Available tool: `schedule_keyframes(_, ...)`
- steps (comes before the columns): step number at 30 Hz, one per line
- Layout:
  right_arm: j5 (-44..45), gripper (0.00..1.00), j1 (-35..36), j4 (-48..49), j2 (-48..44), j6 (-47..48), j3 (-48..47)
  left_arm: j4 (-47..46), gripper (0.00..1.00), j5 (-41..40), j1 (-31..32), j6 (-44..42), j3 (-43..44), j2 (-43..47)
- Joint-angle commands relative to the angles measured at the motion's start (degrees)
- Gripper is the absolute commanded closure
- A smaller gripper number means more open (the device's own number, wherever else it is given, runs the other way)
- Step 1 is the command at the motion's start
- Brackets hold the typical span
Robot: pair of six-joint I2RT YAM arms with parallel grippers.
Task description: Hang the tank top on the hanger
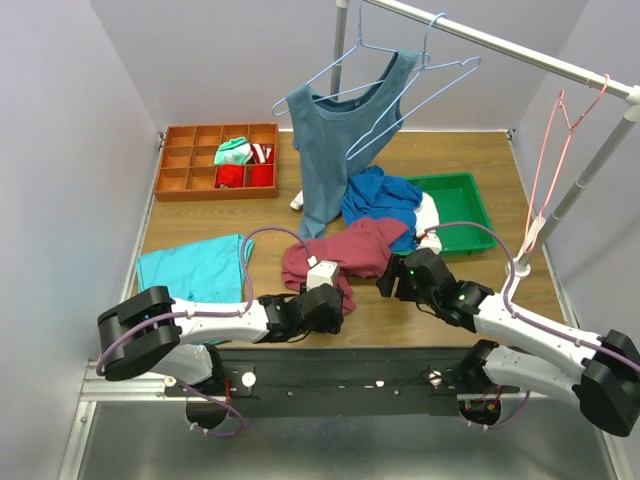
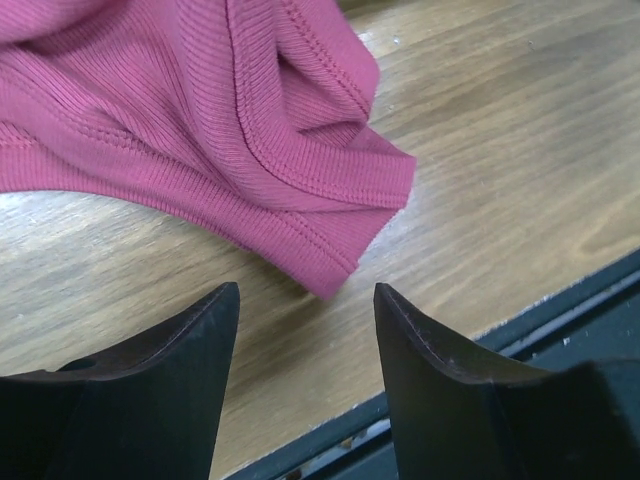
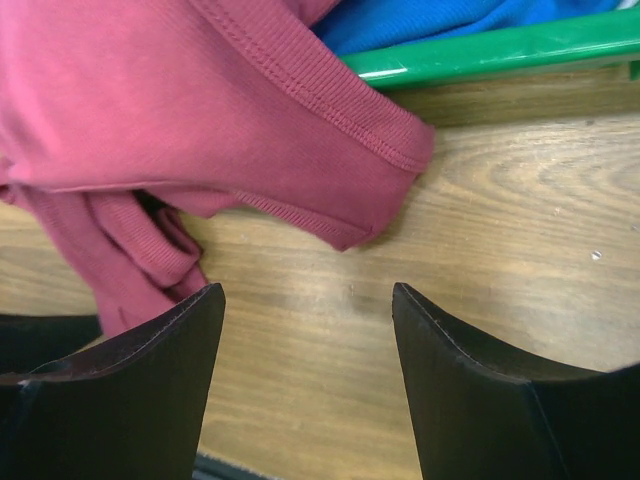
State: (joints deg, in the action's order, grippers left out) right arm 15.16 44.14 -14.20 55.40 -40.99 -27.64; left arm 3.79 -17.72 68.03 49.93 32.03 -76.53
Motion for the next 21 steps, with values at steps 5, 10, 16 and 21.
schedule_keyframes(5,6.5,0.24,-0.1,13.7,9.0,0.2,2.7,-6.6,0.43,-8.0,1.8,5.2,-0.6,-3.2)
schedule_keyframes(10,9.4,0.26,-0.1,18.6,12.6,0.6,3.3,-8.8,0.64,-10.3,1.9,5.2,-1.2,-2.7)
schedule_keyframes(16,13.7,0.67,-0.1,18.4,14.2,0.8,1.9,-6.2,1.0,-11.5,2.0,4.0,-0.8,2.4)
schedule_keyframes(21,16.0,0.99,0.0,6.8,9.2,0.7,-4.5,6.4,1.0,-16.0,2.1,2.4,1.5,15.2)
